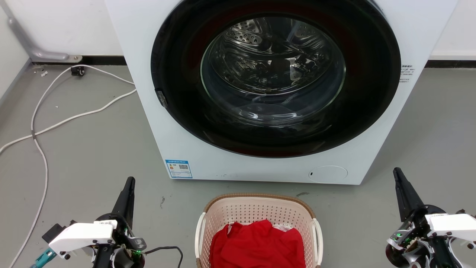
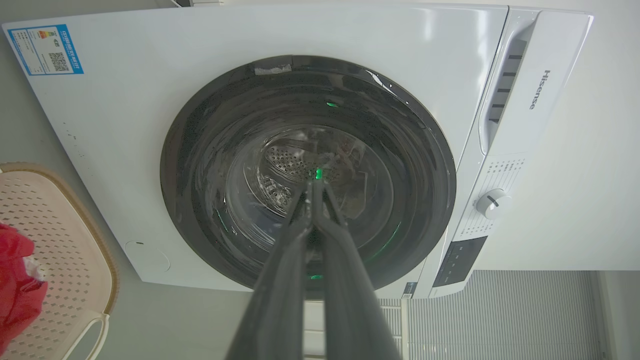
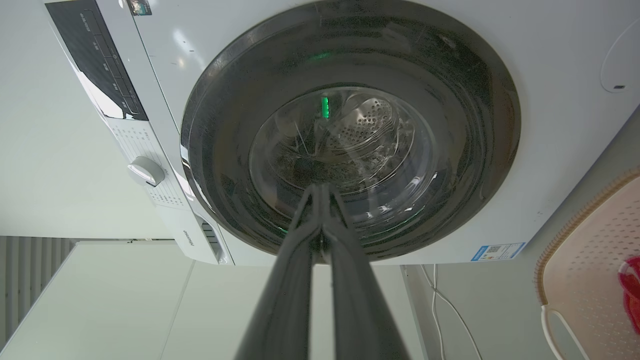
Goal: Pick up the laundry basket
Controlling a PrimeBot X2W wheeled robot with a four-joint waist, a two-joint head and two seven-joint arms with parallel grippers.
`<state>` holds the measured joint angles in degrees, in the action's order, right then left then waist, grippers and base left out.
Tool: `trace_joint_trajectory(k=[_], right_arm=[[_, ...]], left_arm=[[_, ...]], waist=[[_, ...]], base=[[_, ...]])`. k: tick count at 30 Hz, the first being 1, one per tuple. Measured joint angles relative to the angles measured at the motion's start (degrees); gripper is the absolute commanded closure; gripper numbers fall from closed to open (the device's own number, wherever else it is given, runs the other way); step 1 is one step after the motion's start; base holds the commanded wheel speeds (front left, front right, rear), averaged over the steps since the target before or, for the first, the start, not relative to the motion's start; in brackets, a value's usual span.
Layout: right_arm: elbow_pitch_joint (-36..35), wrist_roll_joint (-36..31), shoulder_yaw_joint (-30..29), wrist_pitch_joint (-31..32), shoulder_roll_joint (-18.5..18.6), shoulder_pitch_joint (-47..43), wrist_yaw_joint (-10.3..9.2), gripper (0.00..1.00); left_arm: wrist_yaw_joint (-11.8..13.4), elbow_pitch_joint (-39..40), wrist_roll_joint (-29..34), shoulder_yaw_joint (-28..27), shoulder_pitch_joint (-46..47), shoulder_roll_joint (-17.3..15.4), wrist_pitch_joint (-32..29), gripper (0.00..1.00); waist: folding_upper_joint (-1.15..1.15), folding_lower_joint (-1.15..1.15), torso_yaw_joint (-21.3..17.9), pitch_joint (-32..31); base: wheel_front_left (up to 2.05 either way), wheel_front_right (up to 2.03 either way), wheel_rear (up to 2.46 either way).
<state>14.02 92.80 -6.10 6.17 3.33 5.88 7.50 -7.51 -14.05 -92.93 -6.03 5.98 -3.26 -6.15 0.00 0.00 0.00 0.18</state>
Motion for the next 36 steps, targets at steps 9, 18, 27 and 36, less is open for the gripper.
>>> trace_joint_trajectory(k=[9,18,27,36], right_arm=[[0.0,0.0,-0.1,0.0,0.0,0.0,0.00,1.00],[0.0,0.0,-0.1,0.2,-0.1,0.0,0.00,1.00],[0.0,-0.1,-0.2,0.2,-0.1,0.0,0.00,1.00],[0.0,-0.1,-0.2,0.2,-0.1,0.0,0.00,1.00]], left_arm=[[0.0,0.0,0.1,-0.1,0.0,0.0,0.0,1.00],[0.0,0.0,0.1,-0.1,0.0,0.1,-0.2,1.00],[0.0,0.0,0.2,-0.1,0.0,0.1,-0.2,1.00],[0.0,0.0,0.3,-0.2,0.0,0.1,-0.2,1.00]], waist=[[0.00,0.00,0.0,0.0],[0.00,0.00,0.0,0.0],[0.00,0.00,0.0,0.0],[0.00,0.00,0.0,0.0]], base=[[0.00,0.00,0.00],[0.00,0.00,0.00],[0.00,0.00,0.00],[0.00,0.00,0.00]])
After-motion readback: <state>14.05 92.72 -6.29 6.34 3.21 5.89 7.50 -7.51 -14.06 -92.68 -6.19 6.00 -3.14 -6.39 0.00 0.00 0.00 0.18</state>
